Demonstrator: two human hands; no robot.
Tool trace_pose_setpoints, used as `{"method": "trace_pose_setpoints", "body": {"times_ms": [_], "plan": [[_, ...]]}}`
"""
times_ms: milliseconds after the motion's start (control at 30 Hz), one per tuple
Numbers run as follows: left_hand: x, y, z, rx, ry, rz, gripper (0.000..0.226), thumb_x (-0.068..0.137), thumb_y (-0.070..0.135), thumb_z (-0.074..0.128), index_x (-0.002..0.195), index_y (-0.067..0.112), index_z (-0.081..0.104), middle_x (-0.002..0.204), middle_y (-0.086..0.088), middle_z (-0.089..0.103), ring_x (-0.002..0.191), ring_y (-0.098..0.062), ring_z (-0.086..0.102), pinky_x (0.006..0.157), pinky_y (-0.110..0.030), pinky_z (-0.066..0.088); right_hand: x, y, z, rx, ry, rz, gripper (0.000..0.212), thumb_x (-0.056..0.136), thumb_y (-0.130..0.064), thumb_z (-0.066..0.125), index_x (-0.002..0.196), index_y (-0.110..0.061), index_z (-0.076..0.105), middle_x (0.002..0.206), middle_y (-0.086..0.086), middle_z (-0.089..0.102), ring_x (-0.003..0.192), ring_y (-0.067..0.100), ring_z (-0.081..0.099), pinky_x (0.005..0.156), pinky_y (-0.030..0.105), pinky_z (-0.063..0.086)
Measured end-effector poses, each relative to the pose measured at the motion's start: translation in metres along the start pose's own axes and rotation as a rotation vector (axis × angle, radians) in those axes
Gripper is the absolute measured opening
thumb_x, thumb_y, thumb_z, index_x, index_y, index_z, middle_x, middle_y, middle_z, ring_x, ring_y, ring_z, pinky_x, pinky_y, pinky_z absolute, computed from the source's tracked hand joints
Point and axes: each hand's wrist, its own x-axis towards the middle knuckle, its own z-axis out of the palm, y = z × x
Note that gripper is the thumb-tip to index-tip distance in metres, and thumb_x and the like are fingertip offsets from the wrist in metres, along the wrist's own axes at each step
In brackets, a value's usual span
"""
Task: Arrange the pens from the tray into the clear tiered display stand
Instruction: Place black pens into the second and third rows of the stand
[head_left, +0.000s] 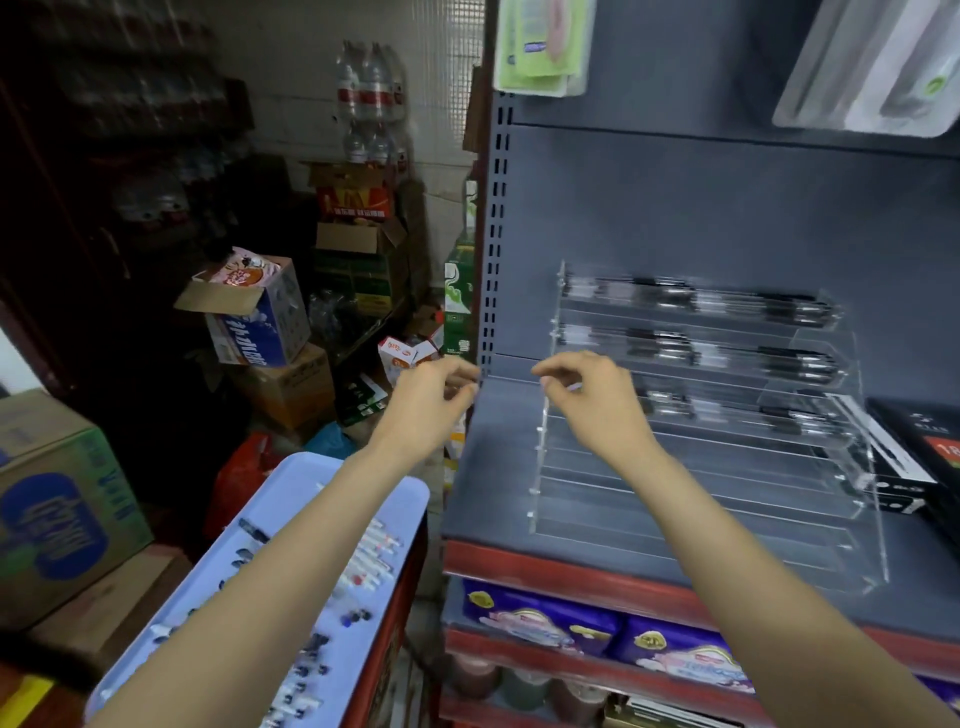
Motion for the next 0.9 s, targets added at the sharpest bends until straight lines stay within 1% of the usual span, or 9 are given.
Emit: {"method": "trace_pose_setpoints", "body": {"times_ms": [167,267,367,433,567,667,767,833,900], "plan": [[-0.031,-0.082,-0.051,0.086,-0.018,-0.130,0.021,0.093,0.015,0.054,0.111,0.013,0.064,0.100,-0.005,0.069,0.090,-0.018,0.062,0.078,-0.028,0.049,-0.009,-0.057,0.083,0.085,-0.171,-0.033,0.019,0.092,-0.011,0.055,0.104,-0.014,0.070,0.104,0.002,0.068,0.084,0.008,0.055,0.068,0.004,0.037],[-0.053,-0.140,-0.074,0.101,-0.054,-0.237,0.023,0.093,0.014,0.054,0.113,0.009,0.063,0.103,-0.009,0.069,0.093,-0.023,0.062,0.082,-0.032,0.049,-0.020,-0.077,0.145,0.087,-0.305,-0.006,0.022,0.093,-0.011,0.053,0.109,-0.014,0.068,0.112,0.003,0.067,0.093,0.013,0.060,0.076,0.009,0.039],[-0.074,-0.195,-0.088,0.097,-0.121,-0.297,0.022,0.092,0.010,0.053,0.111,0.010,0.065,0.101,-0.013,0.070,0.094,-0.026,0.064,0.082,-0.029,0.048,-0.034,-0.087,0.205,0.099,-0.420,0.075,0.026,0.095,-0.008,0.048,0.111,-0.012,0.067,0.118,0.004,0.066,0.104,0.018,0.061,0.087,0.021,0.044],[-0.086,-0.227,-0.093,0.111,-0.181,-0.322,0.023,0.093,0.007,0.051,0.111,0.009,0.065,0.103,-0.014,0.070,0.096,-0.027,0.064,0.081,-0.026,0.046,-0.044,-0.088,0.241,0.086,-0.465,0.122,0.027,0.095,-0.005,0.046,0.112,-0.008,0.067,0.119,0.007,0.066,0.106,0.021,0.060,0.092,0.023,0.043],[-0.103,-0.282,-0.093,0.193,-0.356,-0.341,0.029,0.094,0.003,0.046,0.118,0.005,0.062,0.121,-0.015,0.063,0.111,-0.030,0.059,0.094,-0.034,0.045,-0.059,-0.083,0.301,0.009,-0.517,0.218,0.028,0.092,-0.004,0.049,0.115,-0.007,0.065,0.122,0.011,0.063,0.110,0.026,0.058,0.098,0.034,0.043],[-0.111,-0.304,-0.089,0.240,-0.470,-0.328,0.034,0.095,0.003,0.043,0.125,0.007,0.057,0.131,-0.017,0.056,0.117,-0.032,0.054,0.097,-0.038,0.043,-0.069,-0.078,0.332,-0.053,-0.587,0.248,0.029,0.091,-0.009,0.055,0.119,-0.010,0.061,0.126,0.013,0.056,0.114,0.028,0.056,0.098,0.037,0.044],[-0.116,-0.316,-0.084,0.304,-0.544,-0.290,0.037,0.097,0.005,0.039,0.129,0.011,0.054,0.138,-0.012,0.048,0.122,-0.027,0.050,0.098,-0.031,0.038,-0.079,-0.074,0.352,-0.180,-0.623,0.219,0.027,0.092,-0.017,0.057,0.119,-0.015,0.059,0.125,0.009,0.051,0.116,0.028,0.049,0.097,0.040,0.044],[-0.119,-0.323,-0.081,0.336,-0.530,-0.265,0.037,0.098,0.007,0.039,0.131,0.013,0.053,0.139,-0.006,0.044,0.122,-0.023,0.049,0.093,-0.023,0.037,-0.082,-0.073,0.360,-0.253,-0.610,0.190,0.022,0.093,-0.019,0.057,0.115,-0.016,0.059,0.122,0.007,0.051,0.118,0.026,0.044,0.097,0.037,0.043],[-0.118,-0.329,-0.081,0.342,-0.499,-0.249,0.034,0.096,0.007,0.042,0.128,0.011,0.055,0.136,-0.008,0.049,0.121,-0.024,0.049,0.098,-0.025,0.038,-0.084,-0.073,0.364,-0.310,-0.588,0.157,0.016,0.093,-0.017,0.056,0.109,-0.016,0.057,0.118,0.005,0.049,0.116,0.025,0.042,0.087,0.035,0.044]]}}
